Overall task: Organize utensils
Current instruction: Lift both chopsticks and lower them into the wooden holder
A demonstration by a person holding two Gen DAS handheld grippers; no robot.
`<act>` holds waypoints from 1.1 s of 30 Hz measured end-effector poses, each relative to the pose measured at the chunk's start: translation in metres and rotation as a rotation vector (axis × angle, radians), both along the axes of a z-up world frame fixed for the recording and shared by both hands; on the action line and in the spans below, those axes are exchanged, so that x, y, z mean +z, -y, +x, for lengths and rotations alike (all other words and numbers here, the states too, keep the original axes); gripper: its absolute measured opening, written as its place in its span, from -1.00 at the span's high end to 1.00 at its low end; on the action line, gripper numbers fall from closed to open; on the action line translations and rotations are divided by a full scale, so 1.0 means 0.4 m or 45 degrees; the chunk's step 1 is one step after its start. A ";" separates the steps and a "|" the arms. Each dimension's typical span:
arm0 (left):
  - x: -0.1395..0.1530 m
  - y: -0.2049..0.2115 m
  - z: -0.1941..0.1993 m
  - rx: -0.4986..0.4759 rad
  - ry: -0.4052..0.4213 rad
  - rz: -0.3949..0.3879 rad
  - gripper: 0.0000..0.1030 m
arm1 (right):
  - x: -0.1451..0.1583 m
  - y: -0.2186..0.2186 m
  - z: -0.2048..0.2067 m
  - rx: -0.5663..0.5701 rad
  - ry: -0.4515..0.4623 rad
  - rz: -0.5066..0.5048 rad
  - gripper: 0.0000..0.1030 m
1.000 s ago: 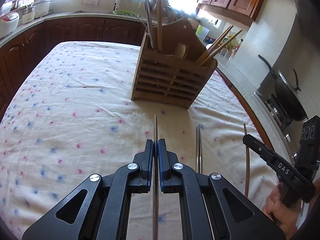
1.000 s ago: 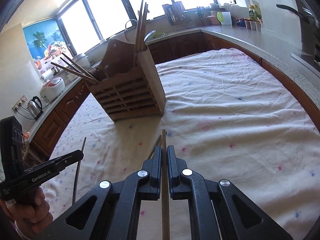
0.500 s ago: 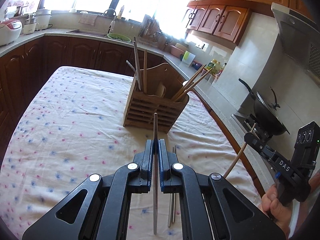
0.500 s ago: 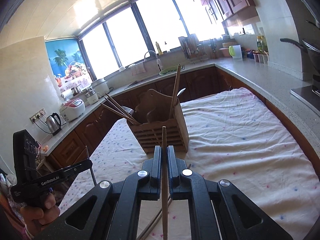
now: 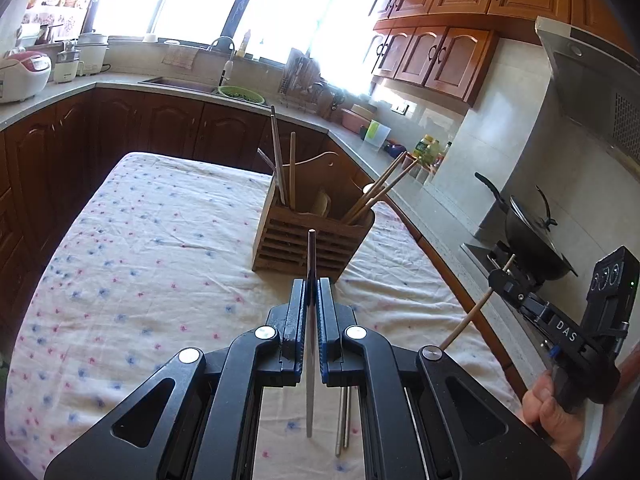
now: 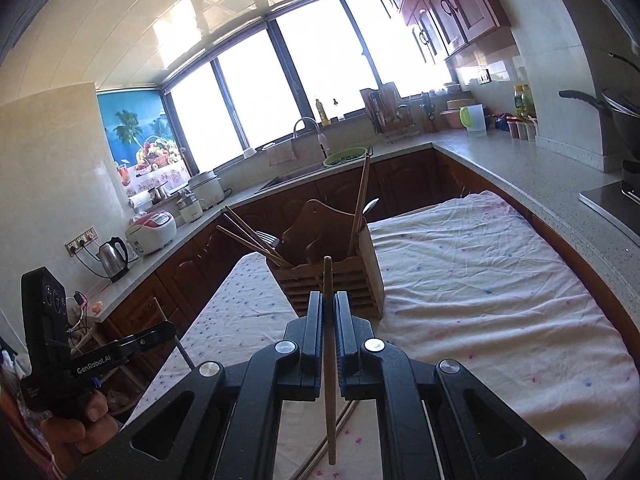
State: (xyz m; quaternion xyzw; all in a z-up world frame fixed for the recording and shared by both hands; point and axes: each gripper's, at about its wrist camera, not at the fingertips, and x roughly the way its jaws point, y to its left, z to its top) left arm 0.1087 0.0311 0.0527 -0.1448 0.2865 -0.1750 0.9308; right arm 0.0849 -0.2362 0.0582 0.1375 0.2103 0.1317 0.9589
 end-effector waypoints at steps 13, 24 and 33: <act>0.040 -0.001 0.019 0.021 0.054 -0.005 0.92 | 0.029 0.004 0.023 -0.001 0.042 0.017 0.90; 0.170 0.027 0.098 0.054 0.247 0.037 0.92 | 0.124 0.019 0.101 -0.024 0.168 0.034 0.90; 0.275 0.057 0.215 0.146 0.412 0.065 0.92 | 0.227 0.023 0.216 -0.073 0.300 0.054 0.90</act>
